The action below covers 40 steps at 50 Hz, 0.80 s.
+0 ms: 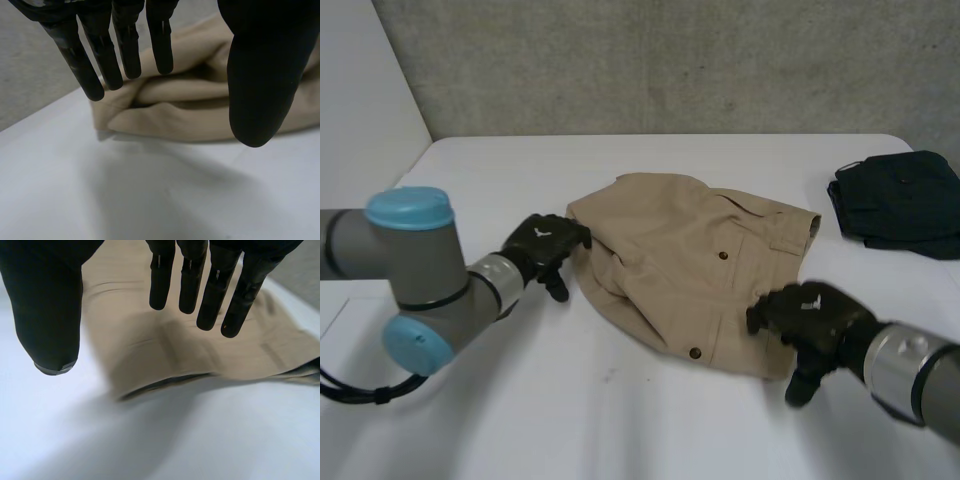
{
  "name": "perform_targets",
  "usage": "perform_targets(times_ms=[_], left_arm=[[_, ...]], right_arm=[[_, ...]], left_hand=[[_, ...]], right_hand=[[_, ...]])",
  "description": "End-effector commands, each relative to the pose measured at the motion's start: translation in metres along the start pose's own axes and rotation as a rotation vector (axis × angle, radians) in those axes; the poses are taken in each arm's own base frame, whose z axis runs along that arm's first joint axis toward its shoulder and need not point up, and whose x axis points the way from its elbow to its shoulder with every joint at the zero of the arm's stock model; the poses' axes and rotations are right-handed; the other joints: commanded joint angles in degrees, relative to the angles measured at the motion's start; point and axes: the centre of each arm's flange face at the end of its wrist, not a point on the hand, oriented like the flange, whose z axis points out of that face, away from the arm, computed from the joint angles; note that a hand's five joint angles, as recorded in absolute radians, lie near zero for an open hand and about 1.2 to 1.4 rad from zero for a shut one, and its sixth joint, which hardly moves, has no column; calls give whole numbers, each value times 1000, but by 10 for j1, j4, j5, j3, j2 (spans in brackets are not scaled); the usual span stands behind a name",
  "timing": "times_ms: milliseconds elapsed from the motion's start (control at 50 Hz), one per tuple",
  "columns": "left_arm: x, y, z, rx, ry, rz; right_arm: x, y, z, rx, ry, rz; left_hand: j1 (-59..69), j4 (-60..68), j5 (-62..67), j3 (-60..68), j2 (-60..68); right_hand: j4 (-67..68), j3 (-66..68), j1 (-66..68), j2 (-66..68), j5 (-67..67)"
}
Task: Fold the laundry.
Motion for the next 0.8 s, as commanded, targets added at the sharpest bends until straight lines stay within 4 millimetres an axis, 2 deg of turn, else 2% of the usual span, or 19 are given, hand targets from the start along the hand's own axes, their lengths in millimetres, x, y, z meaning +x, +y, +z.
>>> perform_targets(times_ms=[20,120,140,300,400,440,540,600,800], left_arm=[[14,8,21,-5,35,132],[21,7,30,12,49,147],[23,7,31,15,52,149],[28,3,32,22,50,159],[33,1,29,13,41,163],[34,-2,28,17,36,167],[31,-7,24,23,6,171],[29,-7,24,15,-19,172],[24,-7,26,7,-65,175]], right_arm=[[-23,21,-8,-55,-91,64],[-23,21,-2,-24,-85,98],[-21,22,5,-7,-74,98],[-4,26,41,22,-10,84],[6,22,65,42,55,51],[4,18,70,56,62,35],[12,5,85,111,112,4],[14,3,91,120,115,0],[22,3,118,115,155,-17]], left_hand=[[40,38,37,40,41],[50,48,47,50,51],[62,60,59,62,63],[356,354,353,356,357],[409,406,405,408,409],[384,381,380,383,384],[53,51,49,52,53],[-54,-56,-57,-54,-53],[-64,-66,-67,-64,-63]], right_hand=[[52,53,95,55,63],[32,33,74,35,43],[19,19,61,22,29],[-97,-97,-55,-94,-87],[-99,-99,-57,-96,-89],[-96,-95,-53,-93,-85],[-89,-89,-47,-86,-79],[-84,-84,-42,-81,-74],[-10,-10,32,-7,0]])
